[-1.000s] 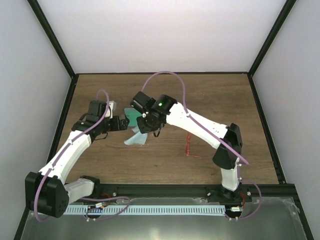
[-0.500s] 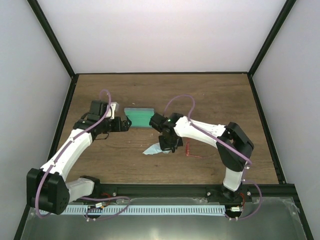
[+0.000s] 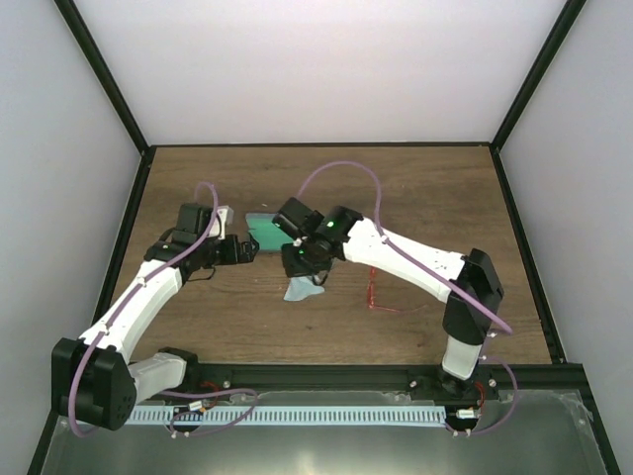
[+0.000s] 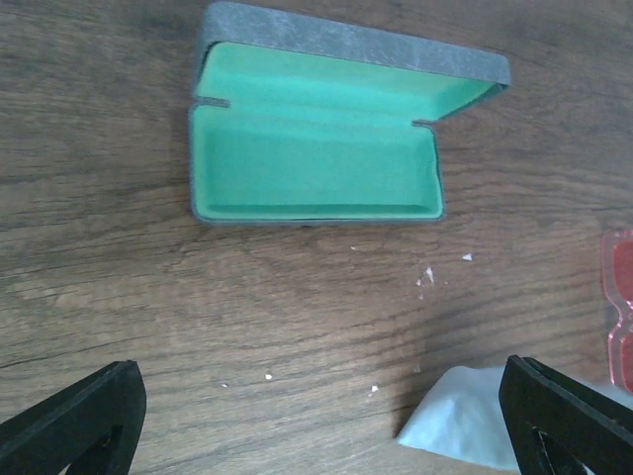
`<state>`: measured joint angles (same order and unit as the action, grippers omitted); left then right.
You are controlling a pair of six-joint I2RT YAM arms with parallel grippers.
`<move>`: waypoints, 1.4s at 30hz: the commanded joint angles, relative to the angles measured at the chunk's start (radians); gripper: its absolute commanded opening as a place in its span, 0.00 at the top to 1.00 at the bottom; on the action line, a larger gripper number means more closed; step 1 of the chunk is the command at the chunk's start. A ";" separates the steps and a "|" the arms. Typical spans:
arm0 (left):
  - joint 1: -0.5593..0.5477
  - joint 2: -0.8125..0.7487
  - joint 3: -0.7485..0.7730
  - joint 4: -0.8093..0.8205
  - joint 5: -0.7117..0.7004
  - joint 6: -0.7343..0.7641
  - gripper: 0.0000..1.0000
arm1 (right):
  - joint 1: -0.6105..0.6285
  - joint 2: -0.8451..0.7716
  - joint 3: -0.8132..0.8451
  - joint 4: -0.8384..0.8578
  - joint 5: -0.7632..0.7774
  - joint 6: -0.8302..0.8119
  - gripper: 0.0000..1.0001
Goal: Organize the sunglasses
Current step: Adjust the glasses cleaning cloth at the center of the board.
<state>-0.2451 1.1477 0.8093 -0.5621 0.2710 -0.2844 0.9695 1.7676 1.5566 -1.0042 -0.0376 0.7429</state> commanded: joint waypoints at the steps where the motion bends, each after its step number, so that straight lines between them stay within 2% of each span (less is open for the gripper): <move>1: -0.002 -0.011 0.017 -0.004 -0.077 -0.038 0.00 | 0.090 0.041 0.148 0.003 -0.054 0.022 0.99; 5: -0.002 -0.002 -0.007 0.021 -0.074 -0.072 0.00 | 0.096 0.011 0.131 0.025 -0.038 0.055 0.99; 12: -0.002 0.053 0.025 0.050 -0.060 -0.074 0.00 | -0.043 -0.085 -0.162 0.096 -0.076 0.015 0.99; 18: -0.003 0.107 0.051 0.075 -0.022 -0.099 0.00 | -0.115 -0.074 -0.259 0.080 -0.047 -0.058 0.98; 22: -0.002 0.111 0.059 0.065 -0.026 -0.095 0.00 | -0.115 -0.068 -0.220 0.084 -0.084 -0.069 0.98; 26: -0.002 0.086 0.048 0.041 -0.046 -0.092 0.00 | -0.104 -0.062 -0.105 0.113 -0.162 -0.070 0.98; 32: 0.018 -0.013 0.052 -0.055 -0.319 -0.226 0.00 | 0.010 0.057 0.137 0.090 -0.196 -0.048 0.97; 36: 0.071 -0.129 0.051 -0.077 -0.369 -0.267 0.00 | 0.079 0.135 0.311 0.076 -0.184 -0.038 0.96; 39: 0.078 -0.109 0.062 -0.098 -0.343 -0.249 0.00 | 0.077 0.122 0.259 0.090 -0.149 0.000 0.96; 42: 0.082 -0.100 0.047 -0.098 -0.326 -0.227 0.00 | 0.063 0.068 0.079 0.115 -0.126 0.042 0.96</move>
<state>-0.1696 1.0260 0.8604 -0.6258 -0.0486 -0.5167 1.0645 1.8835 1.7878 -0.8825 -0.2085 0.7219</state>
